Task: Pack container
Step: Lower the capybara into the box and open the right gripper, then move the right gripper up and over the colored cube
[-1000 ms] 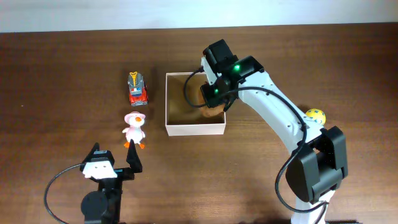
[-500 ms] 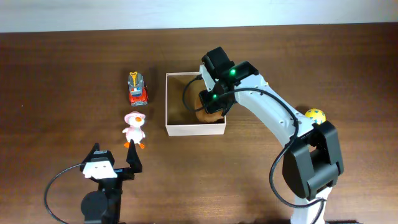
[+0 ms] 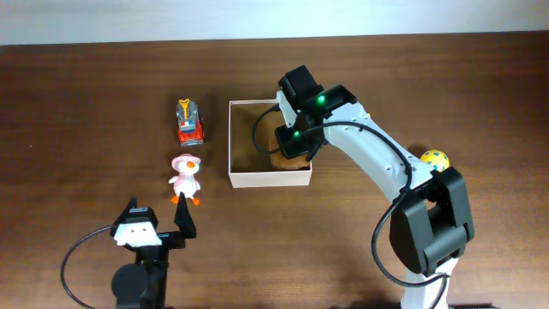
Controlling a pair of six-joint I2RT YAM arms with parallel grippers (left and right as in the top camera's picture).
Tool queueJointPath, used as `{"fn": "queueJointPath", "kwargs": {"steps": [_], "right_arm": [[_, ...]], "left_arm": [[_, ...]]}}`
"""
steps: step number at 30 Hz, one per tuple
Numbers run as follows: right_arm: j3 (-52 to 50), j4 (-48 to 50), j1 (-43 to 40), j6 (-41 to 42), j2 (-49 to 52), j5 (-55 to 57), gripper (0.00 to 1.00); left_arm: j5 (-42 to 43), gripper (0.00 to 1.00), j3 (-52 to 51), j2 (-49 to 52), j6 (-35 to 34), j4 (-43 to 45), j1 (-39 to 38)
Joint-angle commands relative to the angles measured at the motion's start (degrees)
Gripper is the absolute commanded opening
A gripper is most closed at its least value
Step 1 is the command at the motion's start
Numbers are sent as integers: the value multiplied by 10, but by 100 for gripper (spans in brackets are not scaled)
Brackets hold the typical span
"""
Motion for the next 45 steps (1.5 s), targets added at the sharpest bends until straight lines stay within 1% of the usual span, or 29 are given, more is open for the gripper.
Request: {"fn": "queueJointPath", "kwargs": {"steps": [1, 2, 8, 11, 17, 19, 26, 36, 40, 42, 45], "right_arm": [[-3, -6, 4, 5, 2, -7, 36], [-3, -7, 4, 4, 2, -7, 36], [-3, -9, 4, 4, 2, -7, 48], [-3, -9, 4, 4, 2, -7, 49], [-3, -9, 4, 4, 2, -7, 65], [-3, -9, 4, 4, 2, -7, 68], [-3, -9, 4, 4, 2, -7, 70], [11, 21, 3, 4, 2, -7, 70], [37, 34, 1, 4, 2, -1, 69], [62, 37, -5, 5, 2, 2, 64], [114, 25, -27, 39, 0, 39, 63]], "left_arm": [[6, 99, -3, -2, 9, 0, 3], [6, 99, -3, -2, 9, 0, 3], [6, 99, -3, -2, 9, 0, 3], [6, 99, -3, -2, 9, 0, 3], [6, 99, -3, -2, 9, 0, 3], [6, 99, -3, -2, 9, 0, 3], [6, 99, -3, -2, 9, 0, 3], [6, 99, -3, -2, 9, 0, 3], [6, 99, -3, -2, 9, 0, 3], [6, 99, -3, -2, 9, 0, 3], [6, 99, -3, -2, 9, 0, 3]]}}
